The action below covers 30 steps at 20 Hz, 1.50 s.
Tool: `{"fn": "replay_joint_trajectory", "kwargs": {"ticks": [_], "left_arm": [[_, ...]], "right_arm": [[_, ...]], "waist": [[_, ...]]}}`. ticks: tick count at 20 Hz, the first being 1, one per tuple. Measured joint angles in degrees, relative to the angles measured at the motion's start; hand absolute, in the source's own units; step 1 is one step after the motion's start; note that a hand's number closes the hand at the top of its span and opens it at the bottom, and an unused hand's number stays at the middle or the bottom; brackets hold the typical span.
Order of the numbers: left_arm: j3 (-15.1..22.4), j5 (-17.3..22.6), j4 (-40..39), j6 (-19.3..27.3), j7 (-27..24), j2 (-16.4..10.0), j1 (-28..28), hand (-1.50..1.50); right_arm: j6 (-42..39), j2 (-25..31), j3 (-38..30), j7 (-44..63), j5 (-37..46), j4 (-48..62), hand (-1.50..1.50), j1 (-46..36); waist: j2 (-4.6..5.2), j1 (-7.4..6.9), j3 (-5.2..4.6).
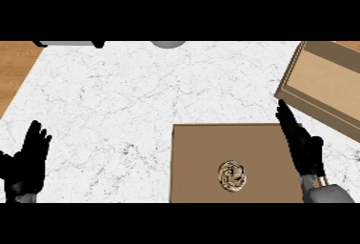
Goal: Pick the cupcake from the tray and place it in the cardboard box
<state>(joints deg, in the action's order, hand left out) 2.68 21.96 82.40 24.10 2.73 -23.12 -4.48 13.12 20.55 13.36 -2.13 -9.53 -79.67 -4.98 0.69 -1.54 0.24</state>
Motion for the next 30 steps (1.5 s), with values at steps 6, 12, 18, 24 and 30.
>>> {"fn": "replay_joint_trajectory", "kwargs": {"ticks": [6,12,18,24,30], "left_arm": [[2.1,-3.8,-0.6,-0.5,-1.5,-0.3,2.3,0.0],[4.8,-5.9,-2.0,-1.0,-2.3,1.1,3.9,0.0],[6.2,-7.2,-3.0,-1.8,-2.5,2.1,5.3,0.0],[6.5,-8.0,-4.0,-1.9,-1.8,2.9,7.4,0.0],[6.4,-8.7,-5.7,-2.7,-2.7,3.6,8.7,0.0]], "right_arm": [[9.0,-1.0,2.8,0.3,8.6,-13.5,1.5,2.5],[21.8,3.4,4.7,3.3,25.4,-17.6,-1.5,12.2],[28.8,5.3,8.8,10.6,43.3,-29.9,-1.5,25.5],[19.1,8.0,10.8,27.6,56.4,-44.9,-1.5,34.5],[3.2,7.8,14.6,44.1,61.6,-53.2,-1.5,32.2]], "waist": [[-0.97,2.8,-0.3],[-1.23,5.11,-0.63],[-1.08,4.08,-0.52],[-0.84,3.24,-0.55],[-0.61,1.85,-0.51]]}}
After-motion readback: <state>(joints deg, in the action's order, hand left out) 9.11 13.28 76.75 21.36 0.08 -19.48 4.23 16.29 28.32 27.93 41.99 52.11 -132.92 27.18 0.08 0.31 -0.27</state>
